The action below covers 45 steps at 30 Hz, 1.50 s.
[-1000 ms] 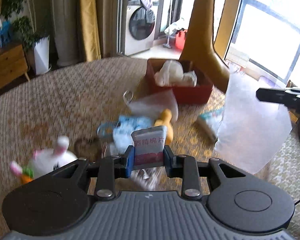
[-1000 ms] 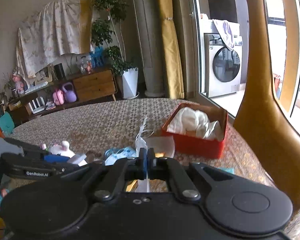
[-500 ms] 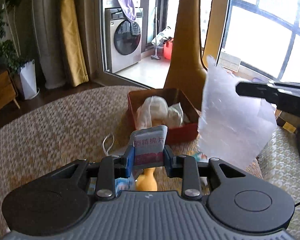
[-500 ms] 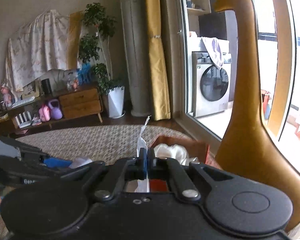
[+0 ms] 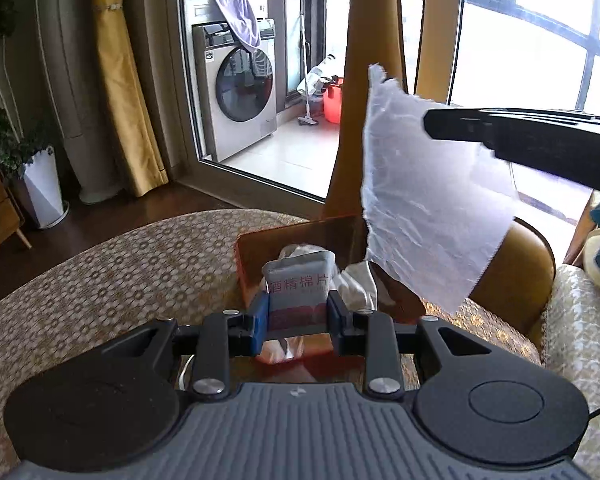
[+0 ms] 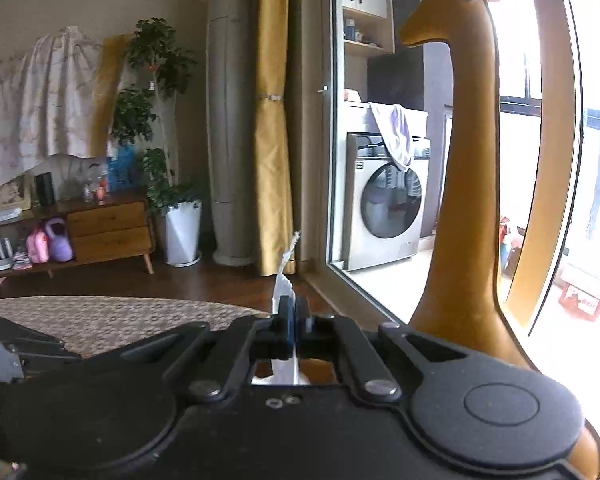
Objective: Organize soft objects
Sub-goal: 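Carry the wipe packet with the left gripper over the red box while the right gripper carries the plastic bag, then open the left gripper over the box while the right gripper releases the plastic bag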
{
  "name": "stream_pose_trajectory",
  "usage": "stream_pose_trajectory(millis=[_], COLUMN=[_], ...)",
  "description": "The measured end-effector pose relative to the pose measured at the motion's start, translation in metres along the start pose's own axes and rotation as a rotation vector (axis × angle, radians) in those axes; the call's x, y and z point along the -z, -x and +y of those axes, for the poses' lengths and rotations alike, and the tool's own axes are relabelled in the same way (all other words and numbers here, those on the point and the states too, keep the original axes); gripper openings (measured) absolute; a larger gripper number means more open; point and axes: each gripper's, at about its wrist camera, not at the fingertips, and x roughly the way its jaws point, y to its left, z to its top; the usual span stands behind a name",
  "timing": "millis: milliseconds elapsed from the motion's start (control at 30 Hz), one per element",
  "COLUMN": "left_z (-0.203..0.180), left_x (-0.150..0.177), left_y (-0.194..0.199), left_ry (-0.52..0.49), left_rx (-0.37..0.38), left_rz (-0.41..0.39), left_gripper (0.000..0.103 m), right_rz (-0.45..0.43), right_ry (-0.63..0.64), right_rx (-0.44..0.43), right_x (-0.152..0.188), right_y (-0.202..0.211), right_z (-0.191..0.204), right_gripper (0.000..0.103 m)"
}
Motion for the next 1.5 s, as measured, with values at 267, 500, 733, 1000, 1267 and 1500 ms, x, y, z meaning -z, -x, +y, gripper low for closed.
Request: stream_pose_trajectory(millis=[267, 500, 733, 1000, 1267, 1500], left_z=[-0.009, -0.010, -0.009, -0.007, -0.006, -0.008], left_x=[-0.007, 0.001, 0.016, 0.031, 0.036, 0.033], left_y=[-0.057, -0.096, -0.112, -0.120, -0.120, -0.107], left_ry=[-0.004, -0.008, -0.024, -0.030, -0.013, 0.001], left_rx=[0.011, -0.008, -0.009, -0.004, -0.009, 0.016], left_rz=[0.033, 0.080, 0.110, 0.146, 0.146, 0.112], left_gripper=[0.030, 0.030, 0.030, 0.030, 0.053, 0.063], right_rz=[0.022, 0.075, 0.163, 0.269, 0.320, 0.298], right_ry=[-0.050, -0.116, -0.179, -0.195, -0.209, -0.208], right_rx=[0.022, 0.012, -0.013, -0.040, -0.066, -0.071], right_x=[0.027, 0.055, 0.084, 0.100, 0.099, 0.092], right_y=[-0.053, -0.077, -0.089, -0.095, -0.099, -0.094], right_z=[-0.020, -0.030, -0.037, -0.035, -0.036, -0.036], right_gripper=[0.002, 0.002, 0.002, 0.002, 0.003, 0.003])
